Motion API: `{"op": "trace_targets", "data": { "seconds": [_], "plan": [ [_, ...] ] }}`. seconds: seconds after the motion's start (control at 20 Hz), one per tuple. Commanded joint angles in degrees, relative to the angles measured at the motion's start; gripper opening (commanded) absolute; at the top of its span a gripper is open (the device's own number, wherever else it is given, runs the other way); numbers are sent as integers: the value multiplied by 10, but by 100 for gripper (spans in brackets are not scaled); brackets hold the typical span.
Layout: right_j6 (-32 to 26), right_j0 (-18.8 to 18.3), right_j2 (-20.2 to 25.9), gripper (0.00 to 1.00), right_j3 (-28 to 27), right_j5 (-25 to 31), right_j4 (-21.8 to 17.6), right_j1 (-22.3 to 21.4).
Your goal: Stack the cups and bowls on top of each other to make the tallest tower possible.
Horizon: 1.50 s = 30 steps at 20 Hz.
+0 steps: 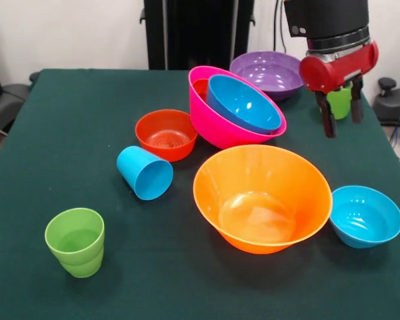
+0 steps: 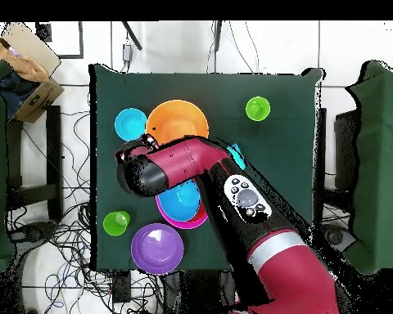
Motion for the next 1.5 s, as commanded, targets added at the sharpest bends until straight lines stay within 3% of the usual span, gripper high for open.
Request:
{"op": "trace_targets", "data": {
  "seconds": [0.05,0.55,0.75,0.95,1.1,1.25,1.35,1.5],
  "plan": [
    [-275,19,18,100,-74,333,-58,7],
    [-320,-16,58,100,-98,376,-97,33],
    [-320,-26,60,100,-92,347,-130,44],
    [-323,-39,68,100,-82,332,-137,44],
    [-323,-45,78,100,-71,343,-126,37],
    [-332,-89,129,100,-48,343,-63,47],
    [-337,-113,154,100,-33,338,-48,47],
    [-346,-138,170,100,-16,330,-59,49]
  ]
}}
